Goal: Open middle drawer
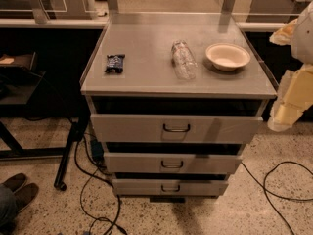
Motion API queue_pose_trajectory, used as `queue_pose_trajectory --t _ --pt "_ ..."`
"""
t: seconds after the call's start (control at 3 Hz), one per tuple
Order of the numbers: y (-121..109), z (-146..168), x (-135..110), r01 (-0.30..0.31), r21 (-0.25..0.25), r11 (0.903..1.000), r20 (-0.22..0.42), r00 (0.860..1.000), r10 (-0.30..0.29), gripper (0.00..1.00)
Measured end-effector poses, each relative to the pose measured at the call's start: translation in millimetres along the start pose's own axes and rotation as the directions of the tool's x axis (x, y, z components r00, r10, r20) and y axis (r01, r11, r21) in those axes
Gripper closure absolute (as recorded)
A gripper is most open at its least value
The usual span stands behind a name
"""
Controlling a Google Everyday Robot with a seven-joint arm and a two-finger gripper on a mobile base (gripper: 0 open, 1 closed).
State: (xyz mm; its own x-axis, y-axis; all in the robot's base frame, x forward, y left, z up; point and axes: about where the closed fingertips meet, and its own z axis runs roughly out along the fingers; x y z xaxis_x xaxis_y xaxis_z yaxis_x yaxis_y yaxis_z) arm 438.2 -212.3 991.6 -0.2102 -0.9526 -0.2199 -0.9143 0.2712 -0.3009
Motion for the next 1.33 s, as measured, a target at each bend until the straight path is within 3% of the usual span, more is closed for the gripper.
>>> queue_pose_trajectory --t 0.33,0.67,1.33 --pt "0.0 0.0 0.0 0.000 0.000 1.0000 0.000 1.000 0.000 0.00" --pt "0.0 0.0 0.0 0.000 0.000 1.0000 0.000 1.000 0.000 0.08" --pt "0.0 0.0 0.0 0.000 0.000 1.0000 0.000 1.000 0.000 0.55"
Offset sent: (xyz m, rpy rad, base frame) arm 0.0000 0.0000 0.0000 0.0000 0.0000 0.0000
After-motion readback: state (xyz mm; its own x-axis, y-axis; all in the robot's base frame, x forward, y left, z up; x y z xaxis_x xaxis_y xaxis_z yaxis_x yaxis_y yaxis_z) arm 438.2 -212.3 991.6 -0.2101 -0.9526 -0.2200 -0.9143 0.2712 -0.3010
